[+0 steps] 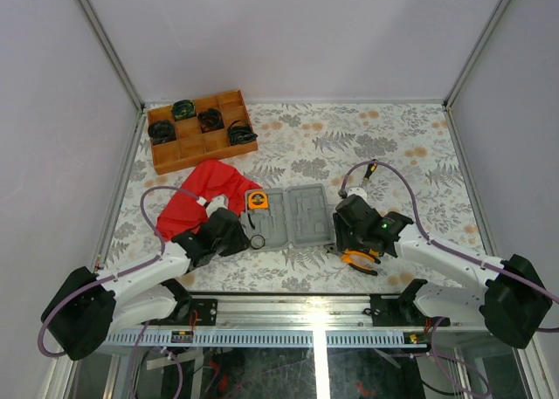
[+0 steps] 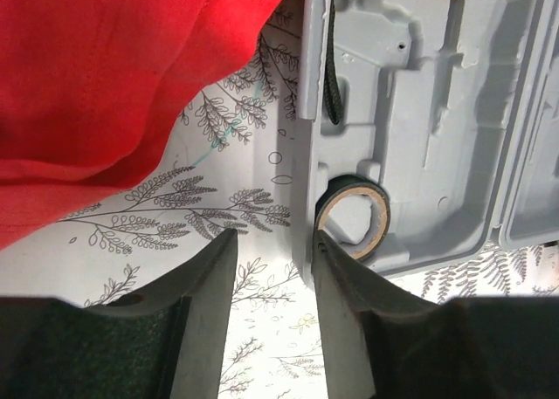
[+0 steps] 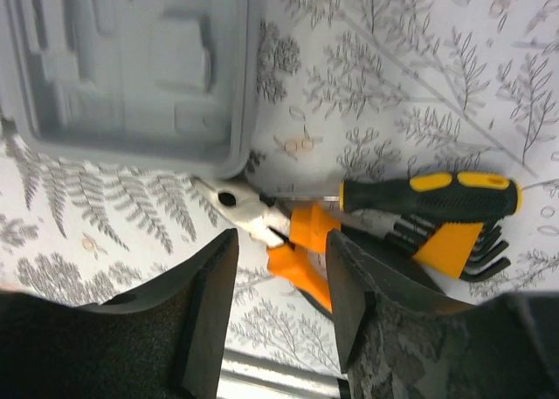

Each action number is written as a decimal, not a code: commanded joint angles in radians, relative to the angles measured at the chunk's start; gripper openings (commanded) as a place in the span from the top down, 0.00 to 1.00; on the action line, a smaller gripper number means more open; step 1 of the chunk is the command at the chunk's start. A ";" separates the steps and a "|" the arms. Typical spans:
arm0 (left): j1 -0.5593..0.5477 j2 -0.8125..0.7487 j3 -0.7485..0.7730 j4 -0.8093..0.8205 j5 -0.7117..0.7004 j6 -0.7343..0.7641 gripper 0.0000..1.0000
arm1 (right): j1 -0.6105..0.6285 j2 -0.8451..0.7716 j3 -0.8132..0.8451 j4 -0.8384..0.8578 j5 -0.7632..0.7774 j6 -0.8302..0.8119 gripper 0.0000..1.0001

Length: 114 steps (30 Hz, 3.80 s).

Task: Sort the tools into containers
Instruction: Pick up the pliers at the center of the board, then place the pliers in the storage box.

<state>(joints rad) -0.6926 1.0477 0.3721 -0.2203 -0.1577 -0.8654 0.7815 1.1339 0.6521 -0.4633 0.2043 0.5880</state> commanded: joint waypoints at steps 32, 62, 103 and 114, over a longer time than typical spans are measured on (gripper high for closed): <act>0.005 0.103 0.200 -0.054 -0.018 0.111 0.54 | 0.065 0.205 -0.007 -0.092 -0.053 0.054 0.49; 0.005 0.013 0.225 -0.081 -0.024 0.153 0.41 | 0.080 -0.194 0.020 -0.086 0.046 0.152 1.00; -0.292 -0.022 0.177 0.353 0.101 0.154 0.41 | 0.079 -0.002 0.016 0.819 -0.319 0.667 1.00; -0.292 0.004 0.200 0.347 0.128 0.165 0.91 | 0.078 0.027 0.050 0.775 -0.360 0.580 0.94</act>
<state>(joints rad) -0.9813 1.0489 0.5549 0.0746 -0.0402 -0.7189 0.8528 1.1786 0.6460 0.2592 -0.1200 1.2285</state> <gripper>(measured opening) 0.217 0.315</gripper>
